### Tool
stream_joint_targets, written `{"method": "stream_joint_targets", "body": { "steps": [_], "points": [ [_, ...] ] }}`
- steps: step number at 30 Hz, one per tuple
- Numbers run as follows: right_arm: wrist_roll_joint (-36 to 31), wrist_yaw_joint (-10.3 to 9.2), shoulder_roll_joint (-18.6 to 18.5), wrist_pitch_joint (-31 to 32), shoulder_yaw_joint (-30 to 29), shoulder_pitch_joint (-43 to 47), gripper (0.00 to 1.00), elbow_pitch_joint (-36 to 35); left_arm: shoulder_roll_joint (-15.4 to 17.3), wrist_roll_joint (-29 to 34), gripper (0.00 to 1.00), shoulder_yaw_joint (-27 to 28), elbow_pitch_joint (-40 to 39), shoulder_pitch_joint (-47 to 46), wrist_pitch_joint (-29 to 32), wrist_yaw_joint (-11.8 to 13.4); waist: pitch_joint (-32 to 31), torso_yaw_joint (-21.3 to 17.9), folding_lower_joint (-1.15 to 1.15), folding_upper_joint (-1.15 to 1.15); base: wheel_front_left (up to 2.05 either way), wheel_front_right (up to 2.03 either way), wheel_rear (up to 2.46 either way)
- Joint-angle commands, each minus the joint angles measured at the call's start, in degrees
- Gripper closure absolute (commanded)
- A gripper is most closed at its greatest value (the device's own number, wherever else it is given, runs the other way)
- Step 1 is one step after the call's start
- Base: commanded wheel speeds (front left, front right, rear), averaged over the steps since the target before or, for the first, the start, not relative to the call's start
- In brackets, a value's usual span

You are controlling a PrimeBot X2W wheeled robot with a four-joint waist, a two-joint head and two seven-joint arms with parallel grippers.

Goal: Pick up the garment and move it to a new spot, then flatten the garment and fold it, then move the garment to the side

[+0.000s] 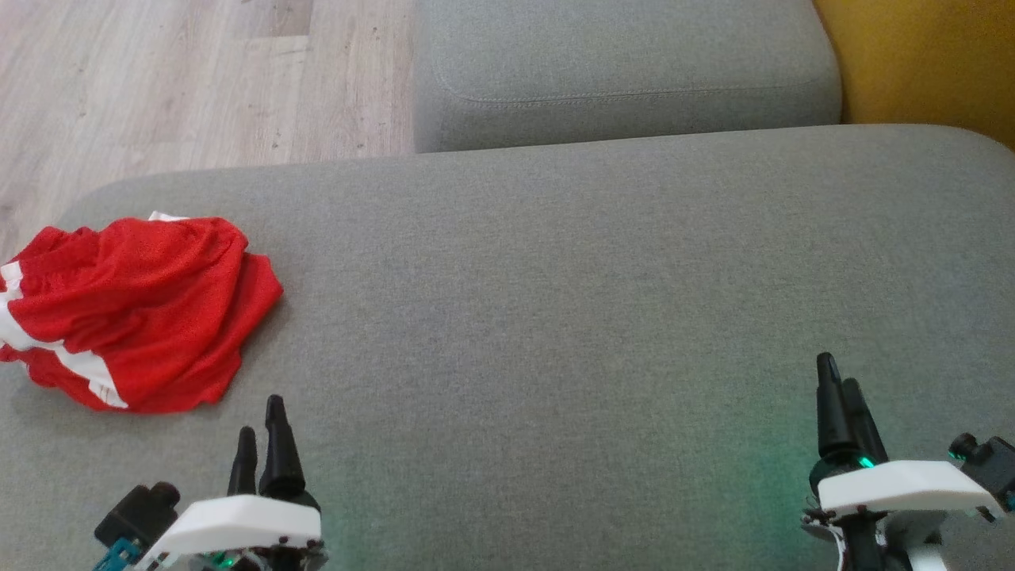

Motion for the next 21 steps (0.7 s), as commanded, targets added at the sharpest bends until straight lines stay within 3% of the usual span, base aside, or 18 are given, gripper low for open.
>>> {"method": "stream_joint_targets", "body": {
  "steps": [1, 11, 21],
  "points": [
    [-2.1, -0.02, -0.5, -1.1, 0.9, -1.6, 0.00, -2.6, 0.5, 2.4, 0.00, 0.1, -2.4, -2.5, -0.8, 0.7, -0.1, 0.0, 0.00, 0.00, 0.00, 0.00, 0.00],
    [-8.8, -0.02, -0.6, -2.6, 2.9, -1.4, 0.00, -3.4, 0.5, 8.9, 0.00, -1.1, -3.6, -2.5, -2.4, 1.8, -0.3, 0.0, 0.00, 0.00, 0.00, 0.00, 0.00],
    [-16.7, -0.03, -0.6, -4.3, 3.6, -1.4, 0.00, -4.3, 0.6, 17.9, 0.00, -3.4, -4.0, -2.8, -4.0, 4.6, -0.3, 0.1, 0.00, 0.00, 0.00, 0.00, 0.00]
  ]
}}
